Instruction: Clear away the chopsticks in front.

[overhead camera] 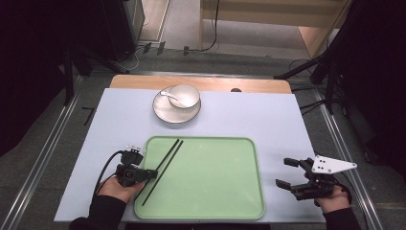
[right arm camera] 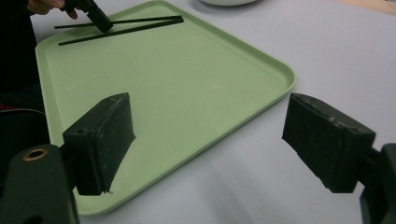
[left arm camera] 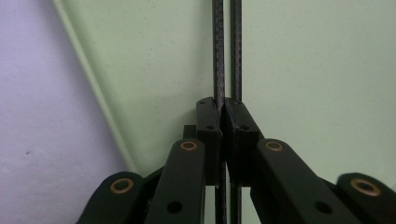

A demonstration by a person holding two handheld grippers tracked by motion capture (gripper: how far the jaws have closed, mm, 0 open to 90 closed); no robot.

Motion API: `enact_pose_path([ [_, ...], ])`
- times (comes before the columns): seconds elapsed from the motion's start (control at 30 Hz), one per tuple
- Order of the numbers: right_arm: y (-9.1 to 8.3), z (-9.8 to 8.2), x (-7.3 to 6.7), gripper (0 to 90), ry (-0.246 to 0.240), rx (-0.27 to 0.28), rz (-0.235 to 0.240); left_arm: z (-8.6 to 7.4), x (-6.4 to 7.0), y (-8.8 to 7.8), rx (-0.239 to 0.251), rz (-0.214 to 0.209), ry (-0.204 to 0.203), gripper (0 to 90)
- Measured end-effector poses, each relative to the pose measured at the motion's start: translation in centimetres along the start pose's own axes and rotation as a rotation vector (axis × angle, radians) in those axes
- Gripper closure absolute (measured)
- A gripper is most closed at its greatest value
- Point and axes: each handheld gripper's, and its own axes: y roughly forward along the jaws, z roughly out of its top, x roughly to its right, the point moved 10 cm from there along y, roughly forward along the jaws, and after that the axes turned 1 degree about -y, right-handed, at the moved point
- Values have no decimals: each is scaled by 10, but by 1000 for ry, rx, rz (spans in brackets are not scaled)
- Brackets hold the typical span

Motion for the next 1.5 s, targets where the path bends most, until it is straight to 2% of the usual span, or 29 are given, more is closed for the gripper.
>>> enact_pose_path([
  [0.33, 0, 0, 0, 169, -1, -2, 1, 1, 3, -1, 8, -41, 7, 748],
  [0.5, 1, -1, 0, 169, -2, -6, 3, 4, 2, -4, 23, -70, 64, 604],
  [0.57, 1, -1, -1, 169, -1, -4, 4, 7, -1, -9, 41, -60, 80, 545],
  [0.7, 1, -1, -1, 169, -1, -8, 6, 13, -7, -22, 120, -59, 135, 441],
  [0.77, 1, -1, -1, 169, -2, -9, 7, 14, -9, -25, 134, -60, 140, 402],
  [0.83, 1, -1, -1, 169, -1, -8, 7, 15, -17, -34, 166, -55, 150, 384],
  [0.97, 1, -1, -1, 170, 5, -10, 9, 14, -25, -42, 187, -70, 148, 350],
  [1.13, 2, -2, -1, 171, 5, -13, 11, 10, -44, -53, 211, -33, 194, 341],
  [1.5, 2, -2, -3, 176, 10, -11, 20, 5, -69, -72, 296, 8, 225, 287],
])
